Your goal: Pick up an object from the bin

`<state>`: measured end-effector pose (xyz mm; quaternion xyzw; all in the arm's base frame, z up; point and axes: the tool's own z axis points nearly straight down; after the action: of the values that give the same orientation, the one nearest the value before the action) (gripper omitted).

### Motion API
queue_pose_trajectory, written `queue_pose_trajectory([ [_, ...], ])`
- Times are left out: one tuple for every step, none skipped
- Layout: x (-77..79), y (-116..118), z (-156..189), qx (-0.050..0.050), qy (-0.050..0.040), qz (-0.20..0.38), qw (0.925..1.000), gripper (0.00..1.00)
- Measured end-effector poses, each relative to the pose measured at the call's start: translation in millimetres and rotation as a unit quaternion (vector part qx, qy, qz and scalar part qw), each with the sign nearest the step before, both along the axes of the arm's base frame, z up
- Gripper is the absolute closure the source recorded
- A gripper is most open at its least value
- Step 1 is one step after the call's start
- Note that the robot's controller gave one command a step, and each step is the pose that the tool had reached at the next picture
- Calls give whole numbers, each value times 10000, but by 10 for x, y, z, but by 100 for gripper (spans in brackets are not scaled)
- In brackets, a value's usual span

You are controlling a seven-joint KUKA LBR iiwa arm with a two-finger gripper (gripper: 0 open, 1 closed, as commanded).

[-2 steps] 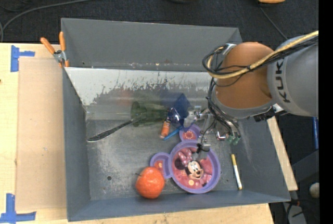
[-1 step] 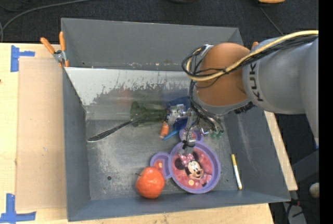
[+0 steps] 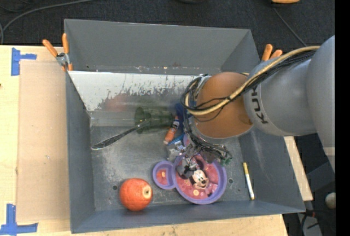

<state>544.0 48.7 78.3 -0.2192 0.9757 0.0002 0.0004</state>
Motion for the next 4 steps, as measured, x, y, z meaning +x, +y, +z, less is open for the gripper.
queue_pose_trajectory([
  [0, 0, 0, 0, 0, -2, 10000, 100],
  [236, 47, 713, 4, 21, 81, 10000, 100],
  [173, -51, 917, 9, -10, 42, 10000, 100],
  [238, 48, 535, 18, -8, 38, 10000, 100],
])
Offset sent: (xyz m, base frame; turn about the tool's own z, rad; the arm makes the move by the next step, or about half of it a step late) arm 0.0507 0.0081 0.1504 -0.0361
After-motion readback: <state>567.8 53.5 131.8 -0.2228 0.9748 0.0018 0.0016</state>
